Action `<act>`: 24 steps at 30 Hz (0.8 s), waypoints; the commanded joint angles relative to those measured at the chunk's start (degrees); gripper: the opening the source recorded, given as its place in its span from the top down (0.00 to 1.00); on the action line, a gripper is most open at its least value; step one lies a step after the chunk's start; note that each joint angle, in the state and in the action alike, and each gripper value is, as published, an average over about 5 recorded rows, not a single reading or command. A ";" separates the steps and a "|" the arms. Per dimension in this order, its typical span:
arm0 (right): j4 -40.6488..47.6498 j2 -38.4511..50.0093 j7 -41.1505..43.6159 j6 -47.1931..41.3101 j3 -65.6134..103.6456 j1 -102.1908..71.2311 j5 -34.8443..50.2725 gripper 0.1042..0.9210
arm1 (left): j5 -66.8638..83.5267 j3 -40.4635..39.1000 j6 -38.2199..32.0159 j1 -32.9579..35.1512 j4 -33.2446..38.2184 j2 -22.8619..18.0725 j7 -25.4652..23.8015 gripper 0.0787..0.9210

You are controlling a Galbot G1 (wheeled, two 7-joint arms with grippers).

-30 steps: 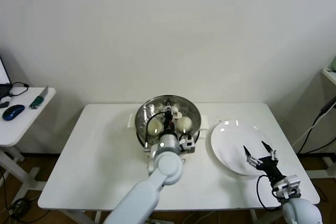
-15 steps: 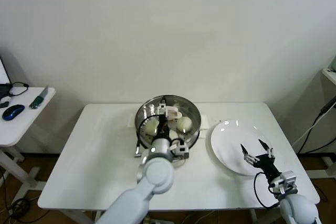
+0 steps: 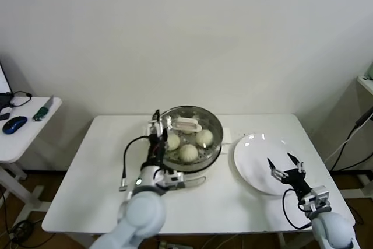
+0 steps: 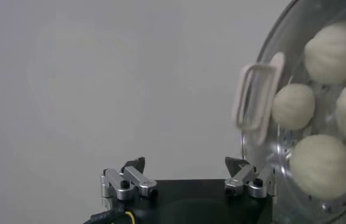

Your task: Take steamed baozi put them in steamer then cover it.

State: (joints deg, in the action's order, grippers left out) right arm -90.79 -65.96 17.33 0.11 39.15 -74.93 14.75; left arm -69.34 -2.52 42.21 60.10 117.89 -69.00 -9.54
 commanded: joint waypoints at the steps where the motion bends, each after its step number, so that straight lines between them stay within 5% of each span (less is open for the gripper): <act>1: -0.68 0.16 0.20 -0.32 -0.06 -0.18 0.32 0.12 | 33.18 21.34 -10.43 17.58 9.58 3.24 20.37 0.12; 7: -0.64 -0.18 0.68 0.50 -0.28 -0.42 0.26 0.12 | 54.76 30.94 -28.96 25.66 8.57 -0.90 25.04 0.12; 14: -0.58 -0.77 1.30 1.89 -0.83 -0.64 0.31 0.12 | 69.03 34.35 -44.81 29.06 0.65 -5.58 22.86 0.12; 24: -0.13 -0.44 1.82 4.27 -0.86 -1.31 0.43 0.12 | 73.13 34.47 -52.82 29.35 -12.33 -8.12 21.04 0.12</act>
State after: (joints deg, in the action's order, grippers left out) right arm -91.18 -66.50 18.85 2.84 38.27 -75.95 14.91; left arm -10.97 26.76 12.90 85.15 116.64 -73.47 10.50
